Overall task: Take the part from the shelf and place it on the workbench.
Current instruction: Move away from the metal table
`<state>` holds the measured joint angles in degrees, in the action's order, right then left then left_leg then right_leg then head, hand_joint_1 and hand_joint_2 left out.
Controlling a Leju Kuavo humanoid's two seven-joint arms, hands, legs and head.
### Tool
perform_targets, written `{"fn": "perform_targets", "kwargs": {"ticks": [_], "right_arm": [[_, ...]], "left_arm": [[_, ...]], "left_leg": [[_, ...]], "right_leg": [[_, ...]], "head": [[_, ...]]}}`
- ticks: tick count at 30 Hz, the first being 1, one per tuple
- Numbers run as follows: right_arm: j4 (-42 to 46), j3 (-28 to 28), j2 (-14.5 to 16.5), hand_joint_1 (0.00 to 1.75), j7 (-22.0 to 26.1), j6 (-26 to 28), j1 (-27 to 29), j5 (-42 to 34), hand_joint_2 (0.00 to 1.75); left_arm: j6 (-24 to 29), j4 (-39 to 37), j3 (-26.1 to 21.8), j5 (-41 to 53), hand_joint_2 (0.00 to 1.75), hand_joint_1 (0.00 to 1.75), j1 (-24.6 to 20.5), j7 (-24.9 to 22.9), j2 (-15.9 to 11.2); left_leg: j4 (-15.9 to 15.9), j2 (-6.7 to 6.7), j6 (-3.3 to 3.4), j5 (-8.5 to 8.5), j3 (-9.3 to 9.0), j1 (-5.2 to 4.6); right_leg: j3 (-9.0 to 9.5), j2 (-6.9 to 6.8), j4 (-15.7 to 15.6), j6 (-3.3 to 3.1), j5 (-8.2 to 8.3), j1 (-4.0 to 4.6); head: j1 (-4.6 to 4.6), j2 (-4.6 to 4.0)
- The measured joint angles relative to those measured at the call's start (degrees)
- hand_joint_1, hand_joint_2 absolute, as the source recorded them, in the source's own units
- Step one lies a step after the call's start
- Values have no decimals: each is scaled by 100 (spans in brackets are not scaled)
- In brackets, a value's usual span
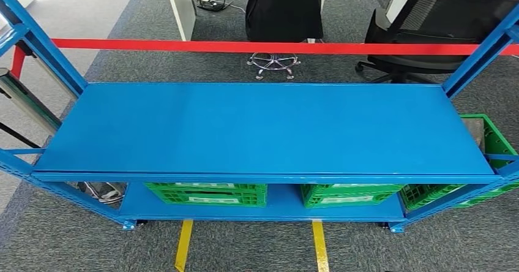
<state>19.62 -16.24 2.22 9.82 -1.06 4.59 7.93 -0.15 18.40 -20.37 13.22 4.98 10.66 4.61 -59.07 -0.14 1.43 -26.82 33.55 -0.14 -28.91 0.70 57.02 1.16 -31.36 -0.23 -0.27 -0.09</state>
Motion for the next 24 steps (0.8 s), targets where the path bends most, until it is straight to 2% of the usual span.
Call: {"fn": "perform_targets", "kwargs": {"ticks": [13, 24], "right_arm": [[150, 1210, -134, 0, -871, 89, 315, -689, 0], [187, 1478, -164, 0, -979, 106, 363, -779, 0]], "left_arm": [[19, 253, 1536, -1181, 0, 0, 255, -933, -316], [20, 310, 1863, -1325, 0, 0, 288, -1035, -389]], "left_leg": [[0, 0, -3, -3, 0, -1], [0, 0, -3, -3, -5, 0]], "right_leg": [[1, 0, 1, -2, -8, 0], [6, 0, 1, -2, -8, 0]], "head": [[1, 0], [1, 0]]}}
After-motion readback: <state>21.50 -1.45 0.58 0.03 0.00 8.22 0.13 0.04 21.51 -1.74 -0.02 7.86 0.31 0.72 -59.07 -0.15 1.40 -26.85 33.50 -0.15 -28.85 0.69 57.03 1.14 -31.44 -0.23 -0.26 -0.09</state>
